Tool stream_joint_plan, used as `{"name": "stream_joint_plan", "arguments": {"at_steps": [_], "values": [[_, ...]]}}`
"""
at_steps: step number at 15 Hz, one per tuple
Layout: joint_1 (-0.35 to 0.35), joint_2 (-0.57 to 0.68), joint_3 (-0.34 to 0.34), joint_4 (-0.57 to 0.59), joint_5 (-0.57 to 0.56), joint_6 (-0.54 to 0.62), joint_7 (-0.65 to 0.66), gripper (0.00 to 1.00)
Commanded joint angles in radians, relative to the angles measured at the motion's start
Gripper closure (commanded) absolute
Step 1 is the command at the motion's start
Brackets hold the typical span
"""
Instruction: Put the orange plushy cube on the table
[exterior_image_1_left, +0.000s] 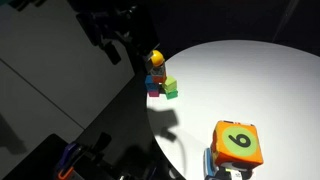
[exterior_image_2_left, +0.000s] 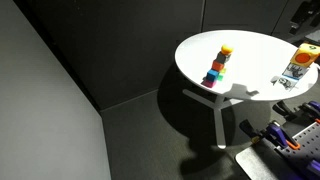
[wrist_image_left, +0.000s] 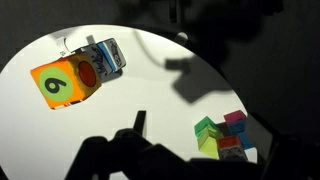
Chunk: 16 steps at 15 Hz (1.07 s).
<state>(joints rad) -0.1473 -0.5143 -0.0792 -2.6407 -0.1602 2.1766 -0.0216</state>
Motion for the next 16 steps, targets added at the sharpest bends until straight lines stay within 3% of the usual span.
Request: {"name": "stream_joint_plan", "arguments": {"at_steps": [1, 8, 16], "values": [[0.003, 0.000, -0.003, 0.002, -0.002, -0.002, 0.001, 0.00], [0.003, 0.000, -0.003, 0.002, -0.002, -0.002, 0.001, 0.00], [0.001, 0.094, 0.003, 0.029, -0.019, 0.063, 0.007, 0.00]]}}
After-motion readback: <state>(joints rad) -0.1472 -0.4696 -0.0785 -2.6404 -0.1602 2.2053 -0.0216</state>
